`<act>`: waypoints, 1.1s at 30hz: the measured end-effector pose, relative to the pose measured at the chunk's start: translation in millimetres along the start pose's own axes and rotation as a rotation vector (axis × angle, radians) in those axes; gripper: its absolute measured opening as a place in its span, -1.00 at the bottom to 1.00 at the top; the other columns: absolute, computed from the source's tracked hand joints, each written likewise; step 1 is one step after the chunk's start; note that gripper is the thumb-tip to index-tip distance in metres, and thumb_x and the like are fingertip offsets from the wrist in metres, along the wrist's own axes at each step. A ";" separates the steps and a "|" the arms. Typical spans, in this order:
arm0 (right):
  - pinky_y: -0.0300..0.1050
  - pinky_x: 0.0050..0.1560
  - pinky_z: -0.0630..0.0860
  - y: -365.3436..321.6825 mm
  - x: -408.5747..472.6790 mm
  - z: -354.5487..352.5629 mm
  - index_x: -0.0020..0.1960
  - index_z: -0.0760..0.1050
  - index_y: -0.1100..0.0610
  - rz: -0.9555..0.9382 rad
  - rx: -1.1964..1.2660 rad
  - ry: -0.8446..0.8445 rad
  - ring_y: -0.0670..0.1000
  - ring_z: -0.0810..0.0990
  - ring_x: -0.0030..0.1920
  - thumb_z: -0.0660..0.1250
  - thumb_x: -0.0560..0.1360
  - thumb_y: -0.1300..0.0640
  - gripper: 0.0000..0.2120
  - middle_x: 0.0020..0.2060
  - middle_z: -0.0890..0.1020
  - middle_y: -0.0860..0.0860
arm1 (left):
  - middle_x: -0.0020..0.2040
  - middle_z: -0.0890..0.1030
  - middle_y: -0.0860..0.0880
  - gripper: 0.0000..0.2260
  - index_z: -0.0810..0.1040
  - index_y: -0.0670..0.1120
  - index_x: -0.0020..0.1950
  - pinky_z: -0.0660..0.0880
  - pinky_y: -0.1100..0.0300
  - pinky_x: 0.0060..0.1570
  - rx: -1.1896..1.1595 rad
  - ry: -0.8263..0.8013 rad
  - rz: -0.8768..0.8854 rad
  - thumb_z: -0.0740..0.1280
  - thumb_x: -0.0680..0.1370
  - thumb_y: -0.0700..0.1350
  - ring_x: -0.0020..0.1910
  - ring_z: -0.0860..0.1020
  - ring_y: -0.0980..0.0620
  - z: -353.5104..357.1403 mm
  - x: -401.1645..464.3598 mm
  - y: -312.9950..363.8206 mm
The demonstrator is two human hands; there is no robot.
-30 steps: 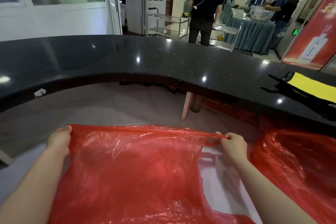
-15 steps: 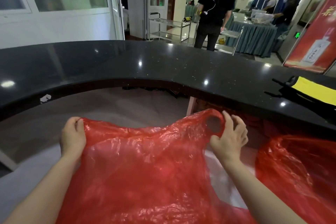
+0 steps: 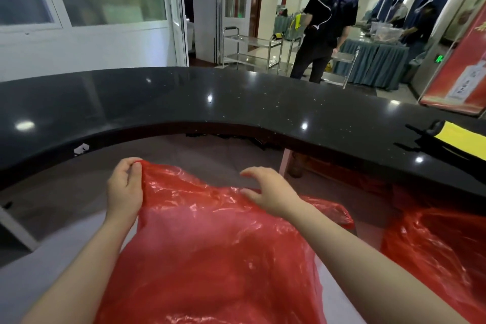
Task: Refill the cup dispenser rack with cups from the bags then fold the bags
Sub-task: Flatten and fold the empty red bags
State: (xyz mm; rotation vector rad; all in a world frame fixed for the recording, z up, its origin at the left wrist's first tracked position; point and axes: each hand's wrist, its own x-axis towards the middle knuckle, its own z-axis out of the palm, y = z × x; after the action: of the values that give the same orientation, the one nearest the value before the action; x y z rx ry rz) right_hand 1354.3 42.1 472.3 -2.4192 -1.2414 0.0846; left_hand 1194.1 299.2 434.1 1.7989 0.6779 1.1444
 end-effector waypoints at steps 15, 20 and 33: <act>-0.15 -0.36 0.30 58.7 -31.2 20.0 -0.43 0.40 0.07 0.118 -0.112 -0.606 -0.06 0.38 -0.43 0.33 0.51 -0.10 -0.59 -0.46 0.46 -0.03 | -0.12 0.56 -0.16 -0.81 0.55 -0.21 0.03 0.36 0.14 -0.09 0.163 0.141 -0.247 0.17 0.62 -0.16 -0.10 0.53 -0.14 -36.8 15.1 -55.9; -0.12 -0.19 0.39 84.8 -45.8 31.8 -0.42 0.40 0.00 0.255 -0.123 -0.590 0.00 0.47 -0.29 0.27 0.52 -0.22 -0.56 -0.44 0.46 -0.08 | 0.21 0.56 -0.14 -0.73 0.46 -0.09 0.29 0.41 0.00 0.13 0.267 0.063 -0.238 0.24 0.61 -0.08 0.16 0.52 -0.12 -24.7 -3.3 -48.1; -0.11 -0.18 0.47 125.2 -59.9 36.5 -0.23 0.54 -0.01 0.382 -0.046 -0.352 -0.03 0.57 -0.19 0.33 0.47 -0.08 -0.82 -0.23 0.61 -0.11 | 0.58 -0.06 -0.07 -0.37 -0.11 -0.01 0.57 -0.05 -0.01 0.50 0.744 -0.696 -0.001 0.11 0.61 0.13 0.55 -0.10 -0.01 24.0 -65.0 -69.1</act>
State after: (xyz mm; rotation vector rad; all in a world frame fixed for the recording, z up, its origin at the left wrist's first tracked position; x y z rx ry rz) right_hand 1405.2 -57.3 382.2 -2.7334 -0.8999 0.6217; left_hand 1188.6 270.8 340.7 2.6075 0.7113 0.1768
